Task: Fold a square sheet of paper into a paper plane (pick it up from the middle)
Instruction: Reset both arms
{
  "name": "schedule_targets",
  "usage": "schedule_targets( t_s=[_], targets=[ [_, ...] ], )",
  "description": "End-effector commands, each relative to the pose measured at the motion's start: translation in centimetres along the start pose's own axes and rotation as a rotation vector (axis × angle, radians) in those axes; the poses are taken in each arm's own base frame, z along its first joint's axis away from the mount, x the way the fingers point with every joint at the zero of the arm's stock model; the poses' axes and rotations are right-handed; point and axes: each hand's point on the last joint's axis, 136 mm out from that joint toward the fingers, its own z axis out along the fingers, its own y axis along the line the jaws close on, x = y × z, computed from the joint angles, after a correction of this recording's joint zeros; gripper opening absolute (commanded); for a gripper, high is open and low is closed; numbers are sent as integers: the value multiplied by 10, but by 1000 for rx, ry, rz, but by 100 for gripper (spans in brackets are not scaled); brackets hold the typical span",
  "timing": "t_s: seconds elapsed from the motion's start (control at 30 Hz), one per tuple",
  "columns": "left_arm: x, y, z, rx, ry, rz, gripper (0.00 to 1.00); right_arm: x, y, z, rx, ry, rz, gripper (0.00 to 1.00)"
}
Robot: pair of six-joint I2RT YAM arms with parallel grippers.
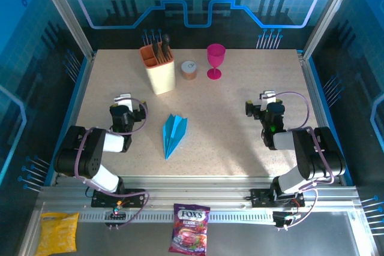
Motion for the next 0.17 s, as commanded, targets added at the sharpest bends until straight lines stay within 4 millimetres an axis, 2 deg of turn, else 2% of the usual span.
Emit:
schedule_targets(
  t_s=[0.0,0.13],
  targets=[
    [-15,-6,2,24,-48,-9,100,-10,0,2,-14,-31,2,99],
    [-15,-6,2,25,-47,-8,100,-11,4,1,5,-39,-33,99]
  ],
)
